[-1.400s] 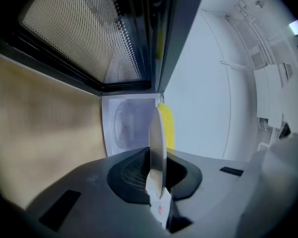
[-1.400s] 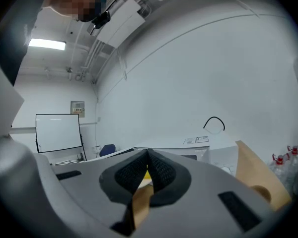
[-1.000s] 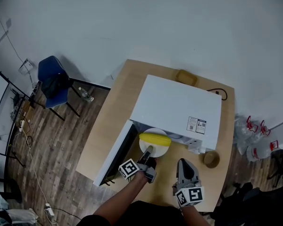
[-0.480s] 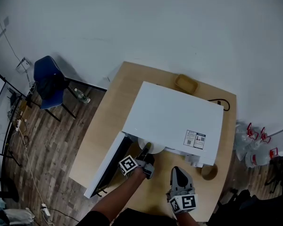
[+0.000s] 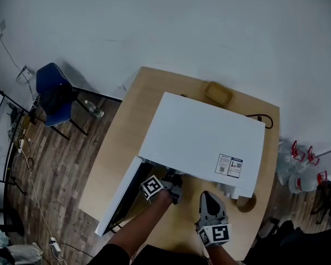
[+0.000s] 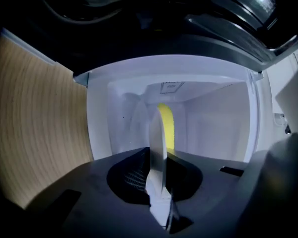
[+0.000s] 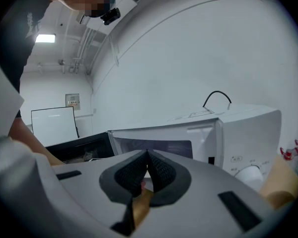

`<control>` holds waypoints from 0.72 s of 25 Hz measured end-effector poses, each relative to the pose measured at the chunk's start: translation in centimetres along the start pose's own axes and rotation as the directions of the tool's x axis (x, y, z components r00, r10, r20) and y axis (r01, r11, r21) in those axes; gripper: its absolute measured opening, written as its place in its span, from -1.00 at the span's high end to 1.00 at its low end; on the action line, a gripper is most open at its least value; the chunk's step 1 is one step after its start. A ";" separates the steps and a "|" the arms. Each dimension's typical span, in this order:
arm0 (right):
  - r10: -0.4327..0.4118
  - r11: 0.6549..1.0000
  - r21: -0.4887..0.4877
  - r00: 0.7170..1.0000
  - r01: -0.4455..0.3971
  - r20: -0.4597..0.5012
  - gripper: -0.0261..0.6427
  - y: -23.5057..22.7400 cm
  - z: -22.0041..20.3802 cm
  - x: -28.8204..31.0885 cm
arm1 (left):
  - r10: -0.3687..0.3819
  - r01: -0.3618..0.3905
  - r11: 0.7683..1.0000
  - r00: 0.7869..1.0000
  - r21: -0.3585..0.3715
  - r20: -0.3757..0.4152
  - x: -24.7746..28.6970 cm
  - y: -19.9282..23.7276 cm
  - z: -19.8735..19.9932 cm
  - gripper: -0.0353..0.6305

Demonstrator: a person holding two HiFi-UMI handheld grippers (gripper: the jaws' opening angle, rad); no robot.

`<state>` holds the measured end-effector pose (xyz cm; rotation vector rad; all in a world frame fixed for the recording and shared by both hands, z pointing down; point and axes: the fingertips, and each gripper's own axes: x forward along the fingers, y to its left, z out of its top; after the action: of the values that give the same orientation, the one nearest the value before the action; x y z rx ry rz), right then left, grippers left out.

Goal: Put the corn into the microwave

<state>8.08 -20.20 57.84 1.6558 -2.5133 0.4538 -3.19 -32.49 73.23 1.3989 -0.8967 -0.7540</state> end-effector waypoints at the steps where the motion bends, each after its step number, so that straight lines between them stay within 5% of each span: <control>1: 0.005 1.000 0.001 1.000 -0.005 -0.003 0.75 0.0 -0.2 0.1 | 0.007 -0.007 1.000 1.000 -0.005 0.000 0.3 -0.1 0.1 0.82; 7: 0.030 1.000 0.000 1.000 -0.030 -0.006 0.75 0.5 -0.7 0.1 | -0.013 0.013 1.000 1.000 -0.003 -0.015 2.3 -1.2 0.6 0.82; 18: 0.026 0.999 0.020 1.000 -0.026 0.004 0.75 0.4 -0.6 -0.5 | 0.134 -0.134 0.991 0.991 0.001 -0.016 1.4 0.1 0.6 0.82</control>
<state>7.86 -19.47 58.21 1.6344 -2.5435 0.4809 -3.05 -33.98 73.42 1.3283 -0.9685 -0.6402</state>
